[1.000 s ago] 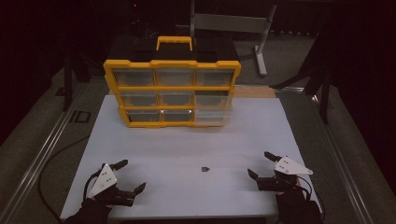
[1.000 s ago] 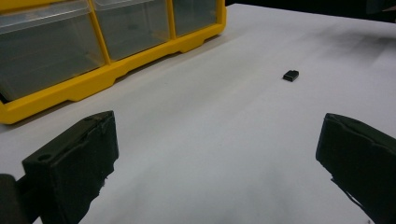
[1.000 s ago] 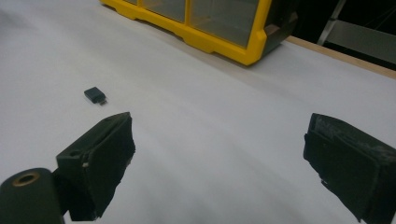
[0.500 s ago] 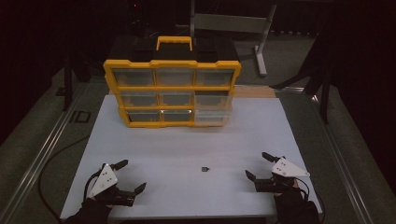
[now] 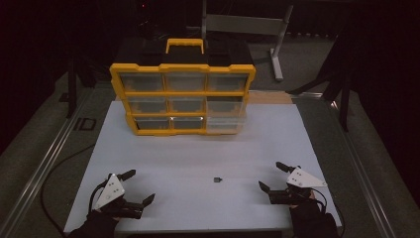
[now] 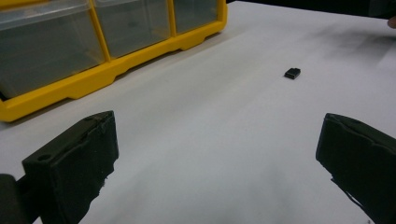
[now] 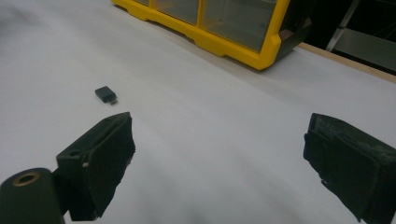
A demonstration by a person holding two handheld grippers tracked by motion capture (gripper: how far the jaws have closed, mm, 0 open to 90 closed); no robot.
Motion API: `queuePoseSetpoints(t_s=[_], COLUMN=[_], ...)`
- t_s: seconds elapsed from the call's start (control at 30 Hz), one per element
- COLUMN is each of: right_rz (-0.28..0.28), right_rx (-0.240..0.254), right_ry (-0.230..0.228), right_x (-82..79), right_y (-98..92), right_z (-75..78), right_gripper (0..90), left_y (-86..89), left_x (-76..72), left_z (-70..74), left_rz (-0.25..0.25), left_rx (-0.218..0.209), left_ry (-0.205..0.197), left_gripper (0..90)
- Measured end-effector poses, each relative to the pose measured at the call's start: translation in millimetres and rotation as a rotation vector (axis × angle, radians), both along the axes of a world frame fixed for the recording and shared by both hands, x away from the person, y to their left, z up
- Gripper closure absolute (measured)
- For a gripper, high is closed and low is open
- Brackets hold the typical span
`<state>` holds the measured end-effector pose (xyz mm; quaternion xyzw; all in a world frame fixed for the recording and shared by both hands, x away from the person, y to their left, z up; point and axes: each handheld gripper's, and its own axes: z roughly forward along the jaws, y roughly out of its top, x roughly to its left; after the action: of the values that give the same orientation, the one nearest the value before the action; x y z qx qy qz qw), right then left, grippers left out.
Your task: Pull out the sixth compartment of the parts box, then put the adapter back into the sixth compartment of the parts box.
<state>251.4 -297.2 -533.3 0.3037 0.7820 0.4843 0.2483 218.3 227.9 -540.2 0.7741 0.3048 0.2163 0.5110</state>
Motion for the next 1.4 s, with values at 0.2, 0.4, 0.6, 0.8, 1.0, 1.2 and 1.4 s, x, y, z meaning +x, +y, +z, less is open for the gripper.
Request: queuePoseSetpoints(t_s=[0.2,0.4,0.6,0.8,1.0,1.2,1.4], right_rz=[0.015,0.015,0.021,0.032,0.033,0.031,0.036], right_rx=[-0.011,-0.009,-0.004,-0.007,-0.004,0.001,0.011], right_ry=[-0.003,-0.014,-0.022,-0.026,-0.029,-0.025,-0.028], right_x=[0.1,-1.3,-2.7,-3.7,-4.5,-4.6,-4.7], right_y=[3.2,2.2,1.8,4.0,4.2,4.1,3.3], right_z=[-0.8,0.7,1.5,2.0,2.9,3.4,4.0], right_gripper=[8.6,8.6,8.6,8.6,8.6,8.6,8.6], left_y=[-0.1,-1.7,-2.9,-4.8,-9.9,-15.7,-25.4], left_x=[1.3,1.9,2.0,2.2,5.6,10.2,17.4], left_z=[-0.6,-0.5,3.0,16.8,30.7,46.6,62.6], left_rz=[-0.003,-0.001,-0.001,-0.011,-0.038,-0.074,-0.109], left_rx=[0.001,0.01,0.005,0.0,0.02,0.03,0.042], left_ry=[0.006,0.016,0.017,0.016,0.011,0.006,0.002], left_gripper=[0.0,0.0,0.0,0.0,0.0,0.0,0.0])
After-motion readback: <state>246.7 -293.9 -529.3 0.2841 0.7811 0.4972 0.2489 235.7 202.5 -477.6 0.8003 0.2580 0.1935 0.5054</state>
